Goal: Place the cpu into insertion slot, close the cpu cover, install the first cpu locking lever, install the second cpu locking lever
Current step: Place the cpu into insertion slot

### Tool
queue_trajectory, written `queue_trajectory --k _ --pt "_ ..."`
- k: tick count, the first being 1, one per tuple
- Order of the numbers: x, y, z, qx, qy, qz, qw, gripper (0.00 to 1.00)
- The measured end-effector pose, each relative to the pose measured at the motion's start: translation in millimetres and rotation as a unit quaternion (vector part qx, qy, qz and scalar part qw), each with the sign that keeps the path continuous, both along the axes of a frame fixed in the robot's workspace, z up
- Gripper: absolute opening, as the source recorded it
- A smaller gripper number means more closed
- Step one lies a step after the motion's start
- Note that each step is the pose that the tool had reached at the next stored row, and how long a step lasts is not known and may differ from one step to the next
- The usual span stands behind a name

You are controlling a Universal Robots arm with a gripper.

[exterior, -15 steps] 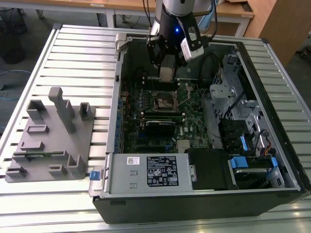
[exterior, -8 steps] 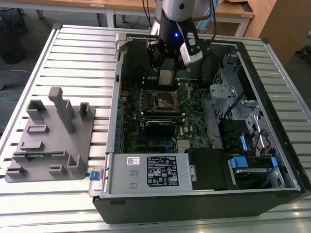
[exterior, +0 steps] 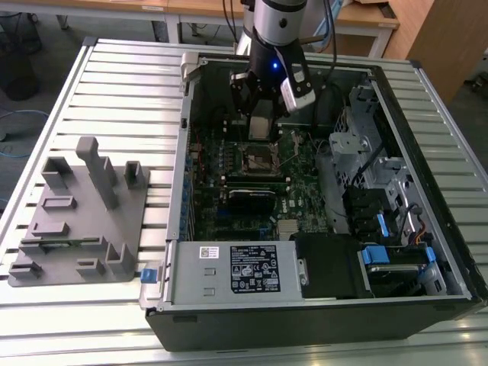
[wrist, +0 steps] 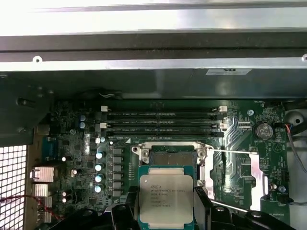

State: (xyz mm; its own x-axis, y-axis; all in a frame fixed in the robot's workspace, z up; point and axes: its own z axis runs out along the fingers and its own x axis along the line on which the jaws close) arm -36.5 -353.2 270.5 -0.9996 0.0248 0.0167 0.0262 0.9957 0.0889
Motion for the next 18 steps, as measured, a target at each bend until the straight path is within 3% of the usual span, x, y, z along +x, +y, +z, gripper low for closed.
queue_trajectory --k 6,18 --pt "0.0 0.0 -8.5 0.0001 -0.0002 0.000 1.0000 0.54" --pt "0.0 0.0 -9.9 0.0000 -0.0002 0.000 1.0000 0.54"
